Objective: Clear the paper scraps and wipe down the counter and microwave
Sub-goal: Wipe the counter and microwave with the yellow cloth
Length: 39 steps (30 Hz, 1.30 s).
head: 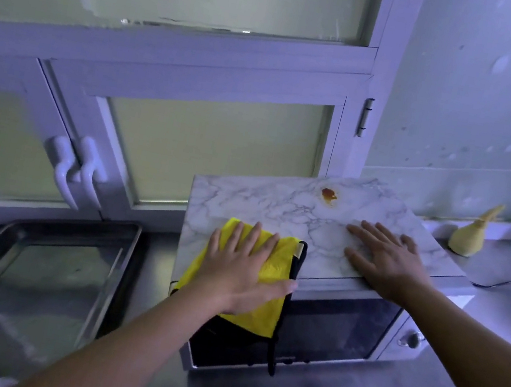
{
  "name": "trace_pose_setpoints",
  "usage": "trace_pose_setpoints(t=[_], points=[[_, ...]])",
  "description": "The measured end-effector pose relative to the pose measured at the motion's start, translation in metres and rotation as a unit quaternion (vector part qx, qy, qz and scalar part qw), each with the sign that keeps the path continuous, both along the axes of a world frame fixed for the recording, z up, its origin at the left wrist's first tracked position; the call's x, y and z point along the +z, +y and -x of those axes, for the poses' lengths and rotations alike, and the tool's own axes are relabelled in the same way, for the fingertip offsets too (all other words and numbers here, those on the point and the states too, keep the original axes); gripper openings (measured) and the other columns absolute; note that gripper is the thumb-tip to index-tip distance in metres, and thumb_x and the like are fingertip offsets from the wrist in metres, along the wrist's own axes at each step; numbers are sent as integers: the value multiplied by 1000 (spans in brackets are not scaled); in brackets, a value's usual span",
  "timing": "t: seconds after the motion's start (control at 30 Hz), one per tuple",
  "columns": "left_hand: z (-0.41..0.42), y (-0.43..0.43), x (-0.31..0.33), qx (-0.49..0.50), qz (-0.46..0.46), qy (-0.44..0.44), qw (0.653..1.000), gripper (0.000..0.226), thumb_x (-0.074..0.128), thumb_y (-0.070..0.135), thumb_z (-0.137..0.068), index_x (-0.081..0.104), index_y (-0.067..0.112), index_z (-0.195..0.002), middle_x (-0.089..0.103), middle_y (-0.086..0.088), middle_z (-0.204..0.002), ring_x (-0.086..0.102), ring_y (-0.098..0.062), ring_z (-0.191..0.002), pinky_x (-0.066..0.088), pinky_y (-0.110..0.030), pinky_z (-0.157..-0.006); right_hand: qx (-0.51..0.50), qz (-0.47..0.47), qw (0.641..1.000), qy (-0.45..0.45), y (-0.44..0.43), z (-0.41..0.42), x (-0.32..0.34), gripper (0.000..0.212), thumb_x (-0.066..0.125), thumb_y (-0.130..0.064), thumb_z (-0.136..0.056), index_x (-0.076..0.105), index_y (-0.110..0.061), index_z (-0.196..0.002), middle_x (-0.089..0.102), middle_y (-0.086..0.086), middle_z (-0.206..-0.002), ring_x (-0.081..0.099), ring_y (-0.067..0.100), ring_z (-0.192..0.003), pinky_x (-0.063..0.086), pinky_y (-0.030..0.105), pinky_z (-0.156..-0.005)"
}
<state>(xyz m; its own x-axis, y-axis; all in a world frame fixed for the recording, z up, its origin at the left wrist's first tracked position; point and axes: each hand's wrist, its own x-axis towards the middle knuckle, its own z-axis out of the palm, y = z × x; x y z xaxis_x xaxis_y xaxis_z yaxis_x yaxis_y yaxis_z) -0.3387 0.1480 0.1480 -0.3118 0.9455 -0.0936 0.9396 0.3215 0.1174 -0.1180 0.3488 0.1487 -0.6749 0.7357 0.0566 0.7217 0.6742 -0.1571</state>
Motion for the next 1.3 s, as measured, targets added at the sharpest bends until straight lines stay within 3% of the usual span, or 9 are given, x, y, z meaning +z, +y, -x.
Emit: trace_pose_setpoints(t=[0.17, 0.3, 0.57, 0.8, 0.9, 0.97, 1.1, 1.2, 1.3], points=[[5, 15, 1, 31, -2, -9, 999, 98, -5, 97, -65, -8, 51, -151, -17, 13, -164, -19, -20, -151, -14, -54, -118, -2, -1, 1000, 11, 2, 3, -2, 72, 17, -73, -88, 25, -44, -153, 21, -10, -165, 15, 12, -152, 9, 48, -122], [26, 60, 3, 65, 19, -2, 998, 96, -1, 94, -70, -6, 47, -153, -14, 10, -165, -13, -24, -152, -8, -58, -118, -12, -3, 1000, 29, 1, 3, -6, 60, 33, -65, -96, 30, -43, -152, 23, -11, -164, 15, 9, -152, 8, 45, -121], [76, 179, 3, 138, 6, -13, 990, 90, 6, 88, -77, 3, 44, -155, -4, 7, -167, -3, -30, -153, -1, -62, -116, -9, 3, 999, 51, 0, 3, -6, 60, 36, -64, -96, 32, -42, -152, 23, -12, -164, 13, 9, -153, 4, 45, -122], [87, 218, 3, 53, -43, -21, 997, 59, 18, 55, -101, 22, 32, -155, 19, 9, -164, 12, -18, -152, 6, -54, -119, 0, 2, 999, 54, 3, 1, -6, 63, 32, -67, -95, 29, -42, -153, 22, -12, -165, 11, 10, -153, 2, 46, -122], [88, 213, 1, 36, -115, -87, 989, 54, 22, 53, -102, 35, 32, -150, 40, -2, -156, 28, -24, -147, 11, -49, -120, 4, -3, 999, 48, 2, 1, -6, 66, 28, -68, -94, 27, -41, -154, 21, -11, -165, 10, 11, -153, 2, 48, -122], [86, 213, 4, 37, -184, -200, 962, 51, 28, 54, -102, 44, 32, -145, 50, -2, -148, 39, -31, -140, 21, -48, -119, 4, -2, 999, 46, 2, 1, -5, 66, 27, -69, -94, 26, -41, -154, 20, -10, -165, 9, 11, -153, 2, 48, -122], [61, 237, 12, 44, -232, -343, 909, 55, 36, 57, -100, 45, 29, -147, 47, -4, -151, 39, -28, -141, 28, -41, -118, 9, -5, 999, 47, -1, 0, -2, 67, 26, -69, -94, 25, -40, -155, 21, -10, -165, 9, 12, -153, 1, 48, -122], [35, 270, 13, 26, -134, -250, 959, 58, 27, 60, -100, 39, 32, -150, 42, -7, -154, 34, -30, -143, 19, -42, -120, 7, -14, 998, 54, -1, 1, -1, 63, 33, -65, -96, 29, -40, -154, 23, -11, -164, 11, 10, -153, 2, 46, -122], [19, 295, 12, -44, -56, -99, 993, 63, 19, 59, -98, 25, 31, -155, 25, 4, -163, 22, -18, -149, 9, -46, -121, -7, -9, 995, 98, -3, 0, -1, 57, 39, -61, -95, 44, -33, -144, 38, -11, -156, 21, 11, -150, 7, 44, -122]])
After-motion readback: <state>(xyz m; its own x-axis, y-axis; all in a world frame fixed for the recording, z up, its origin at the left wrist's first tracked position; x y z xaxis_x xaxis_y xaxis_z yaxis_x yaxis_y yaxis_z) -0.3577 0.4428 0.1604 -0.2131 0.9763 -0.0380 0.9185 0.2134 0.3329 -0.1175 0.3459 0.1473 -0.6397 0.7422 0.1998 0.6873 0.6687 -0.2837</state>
